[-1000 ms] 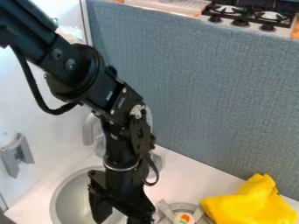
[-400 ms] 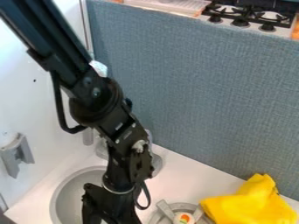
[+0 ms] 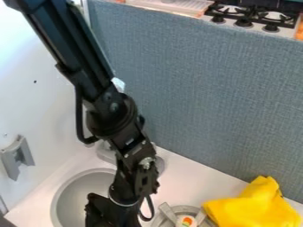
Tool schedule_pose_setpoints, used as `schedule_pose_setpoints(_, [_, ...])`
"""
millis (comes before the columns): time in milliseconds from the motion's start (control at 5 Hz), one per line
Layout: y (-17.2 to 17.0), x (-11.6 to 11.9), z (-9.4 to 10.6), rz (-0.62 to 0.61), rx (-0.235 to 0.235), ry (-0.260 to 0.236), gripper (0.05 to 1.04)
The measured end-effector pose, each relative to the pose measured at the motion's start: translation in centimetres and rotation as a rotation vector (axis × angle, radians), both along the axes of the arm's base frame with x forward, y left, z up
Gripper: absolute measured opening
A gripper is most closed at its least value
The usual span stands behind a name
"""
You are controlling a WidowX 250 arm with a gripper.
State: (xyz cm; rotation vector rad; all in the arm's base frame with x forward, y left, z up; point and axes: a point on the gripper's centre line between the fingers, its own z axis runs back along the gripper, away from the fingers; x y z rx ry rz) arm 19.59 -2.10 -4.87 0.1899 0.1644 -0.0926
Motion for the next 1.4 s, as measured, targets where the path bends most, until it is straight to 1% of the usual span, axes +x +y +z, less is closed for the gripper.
schedule_pose_setpoints(200, [0.1, 0.2, -1.2, -0.006, 0.011, 0.001, 1.002])
schedule_pose_setpoints(400, [0.0, 0.3, -2.2, -0.018, 0.003, 0.011, 1.002])
schedule_pose_setpoints(600, [0.2, 0.6, -3.1, -0.031, -0.02, 0.019, 1.002])
schedule_pose_setpoints(800, [0.4, 0.9, -4.0, -0.031, -0.029, 0.034, 1.002])
schedule_pose_setpoints(1000, [1.0, 1.4, -4.6, -0.009, -0.018, 0.049, 1.002])
schedule_pose_setpoints(1200, [1.3, 1.7, -5.6, 0.005, -0.055, 0.057, 0.966])
schedule_pose_setpoints(1400, [0.7, 1.3, -5.4, 0.005, -0.099, 0.05, 0.702])
